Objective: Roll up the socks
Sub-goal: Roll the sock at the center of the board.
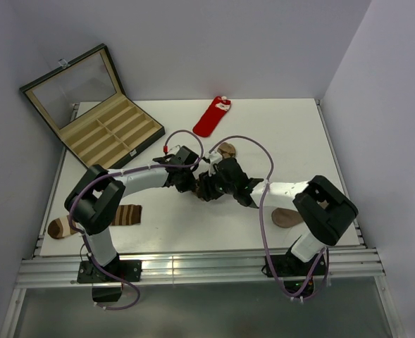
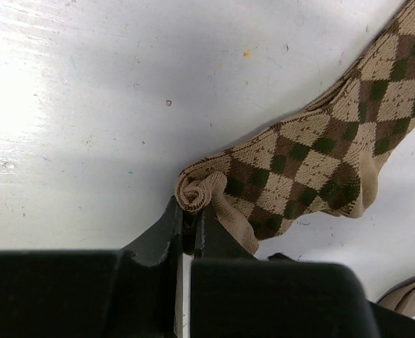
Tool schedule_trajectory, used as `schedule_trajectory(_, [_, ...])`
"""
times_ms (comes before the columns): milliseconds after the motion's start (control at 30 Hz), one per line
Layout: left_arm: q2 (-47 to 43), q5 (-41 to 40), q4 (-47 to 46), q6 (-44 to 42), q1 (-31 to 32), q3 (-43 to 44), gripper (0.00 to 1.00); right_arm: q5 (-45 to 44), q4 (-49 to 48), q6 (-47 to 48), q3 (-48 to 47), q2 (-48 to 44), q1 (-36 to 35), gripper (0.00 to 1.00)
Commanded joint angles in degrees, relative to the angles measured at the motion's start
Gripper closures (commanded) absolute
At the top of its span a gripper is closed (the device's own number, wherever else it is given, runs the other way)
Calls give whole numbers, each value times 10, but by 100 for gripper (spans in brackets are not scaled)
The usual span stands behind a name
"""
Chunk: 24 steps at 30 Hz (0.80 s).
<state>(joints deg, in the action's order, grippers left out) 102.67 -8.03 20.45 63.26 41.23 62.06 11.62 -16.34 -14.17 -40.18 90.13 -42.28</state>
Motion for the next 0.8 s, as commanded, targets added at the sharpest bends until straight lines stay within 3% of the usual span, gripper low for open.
schedule_trajectory(0, [12, -10, 38, 3, 4, -2, 100, -13, -19, 24, -24, 18, -19, 48])
schedule_trajectory(433, [8, -3, 33, 30, 3, -10, 100, -41, 55, 21, -64, 75, -50, 59])
schedule_trajectory(533, [-1, 3, 22, 48, -1, -29, 100, -56, 73, 12, -70, 88, -51, 69])
schedule_trajectory(700, [-22, 7, 1, 79, -13, -52, 98, -56, 102, -8, -82, 105, -40, 98])
schedule_trajectory(767, [-29, 7, -8, 92, -14, -64, 97, -34, 113, -15, -87, 109, -26, 100])
